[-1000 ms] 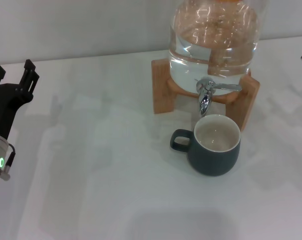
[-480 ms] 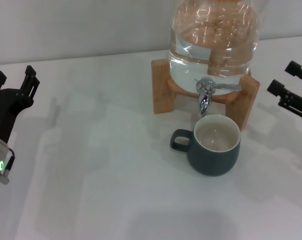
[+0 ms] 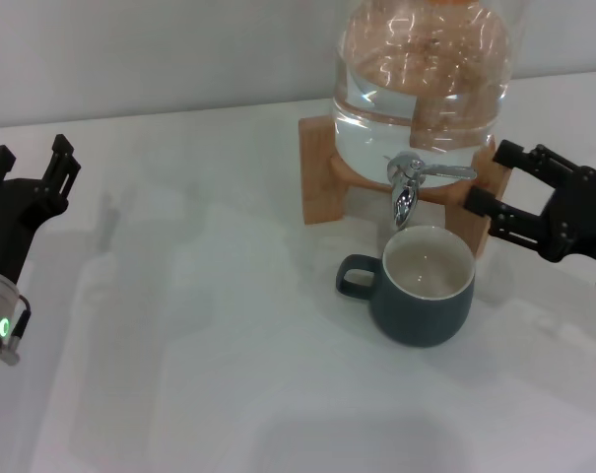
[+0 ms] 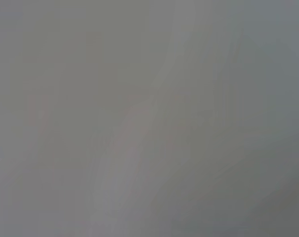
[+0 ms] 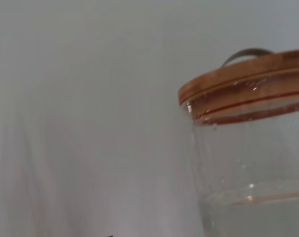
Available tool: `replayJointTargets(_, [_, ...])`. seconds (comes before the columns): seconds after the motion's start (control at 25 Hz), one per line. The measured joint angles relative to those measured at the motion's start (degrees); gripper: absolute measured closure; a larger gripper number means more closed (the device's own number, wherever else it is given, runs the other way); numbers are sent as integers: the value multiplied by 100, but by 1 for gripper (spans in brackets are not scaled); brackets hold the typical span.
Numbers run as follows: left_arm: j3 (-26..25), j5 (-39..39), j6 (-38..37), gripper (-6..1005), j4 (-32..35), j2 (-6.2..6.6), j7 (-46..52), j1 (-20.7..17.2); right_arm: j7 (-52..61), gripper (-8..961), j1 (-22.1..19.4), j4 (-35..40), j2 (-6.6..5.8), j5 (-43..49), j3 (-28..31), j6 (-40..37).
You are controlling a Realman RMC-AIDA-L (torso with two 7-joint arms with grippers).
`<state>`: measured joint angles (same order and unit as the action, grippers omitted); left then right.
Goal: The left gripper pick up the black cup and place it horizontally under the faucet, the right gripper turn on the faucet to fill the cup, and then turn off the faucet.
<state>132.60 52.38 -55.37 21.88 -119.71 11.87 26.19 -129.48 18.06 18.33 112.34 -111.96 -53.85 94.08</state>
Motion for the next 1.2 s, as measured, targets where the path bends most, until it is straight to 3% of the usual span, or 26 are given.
replayJointTargets(1.2, [47, 0, 143, 239, 11, -9, 0, 11, -49, 123, -28, 13, 147, 177, -178, 160])
